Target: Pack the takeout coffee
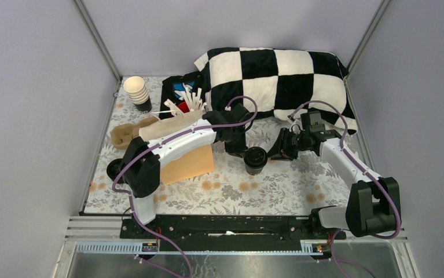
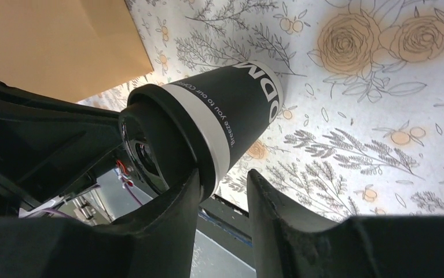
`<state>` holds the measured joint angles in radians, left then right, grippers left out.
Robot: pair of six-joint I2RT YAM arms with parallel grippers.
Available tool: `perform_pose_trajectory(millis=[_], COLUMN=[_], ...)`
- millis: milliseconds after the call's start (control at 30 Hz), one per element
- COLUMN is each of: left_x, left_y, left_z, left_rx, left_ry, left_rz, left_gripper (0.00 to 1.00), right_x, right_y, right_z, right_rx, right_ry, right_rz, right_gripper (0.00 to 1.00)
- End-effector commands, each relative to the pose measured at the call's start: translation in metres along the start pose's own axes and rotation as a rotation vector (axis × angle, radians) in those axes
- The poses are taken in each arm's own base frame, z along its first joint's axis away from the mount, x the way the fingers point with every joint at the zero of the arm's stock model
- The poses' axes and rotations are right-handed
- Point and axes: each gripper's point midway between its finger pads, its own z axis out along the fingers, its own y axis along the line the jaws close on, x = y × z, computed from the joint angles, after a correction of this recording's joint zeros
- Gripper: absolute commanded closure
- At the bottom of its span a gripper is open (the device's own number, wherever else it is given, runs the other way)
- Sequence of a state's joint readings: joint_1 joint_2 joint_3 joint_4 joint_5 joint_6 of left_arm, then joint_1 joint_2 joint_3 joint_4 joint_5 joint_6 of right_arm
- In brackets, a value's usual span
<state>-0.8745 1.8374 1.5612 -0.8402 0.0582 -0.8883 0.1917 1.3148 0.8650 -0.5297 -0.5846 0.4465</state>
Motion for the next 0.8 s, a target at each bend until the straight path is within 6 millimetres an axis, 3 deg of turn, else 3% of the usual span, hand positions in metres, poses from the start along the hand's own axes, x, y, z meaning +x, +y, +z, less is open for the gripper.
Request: perform_pose_trajectory(millis=[0, 200, 467, 767], left_x=[0.018, 0.02, 0.029, 0.04], left_y=[0.011, 0.008, 0.009, 0.016], left_z=[0.01, 0.01, 0.013, 0.018], left_rx=[-0.052, -0.057, -0.076, -0.103], left_ry=[0.049, 0.05, 0.054, 0.071], left_rz=[0.014, 0.016, 0.022, 0.013], left_gripper=[0.85, 0.85, 0.84, 0.83], right_x=[0.005, 0.014, 0.02, 0.03], right_y=[-0.003, -0.012, -0.029, -0.04], right_z=[-0.011, -0.008, -0.013, -0.013], right_rx=[0.122, 0.299, 0.536, 0.658], right_ry=[0.018, 0.017, -0.077, -0.141], right_rz=[-0.028, -0.039, -0.039, -0.009], right_gripper=[0.58, 0.76, 0.84, 0.94])
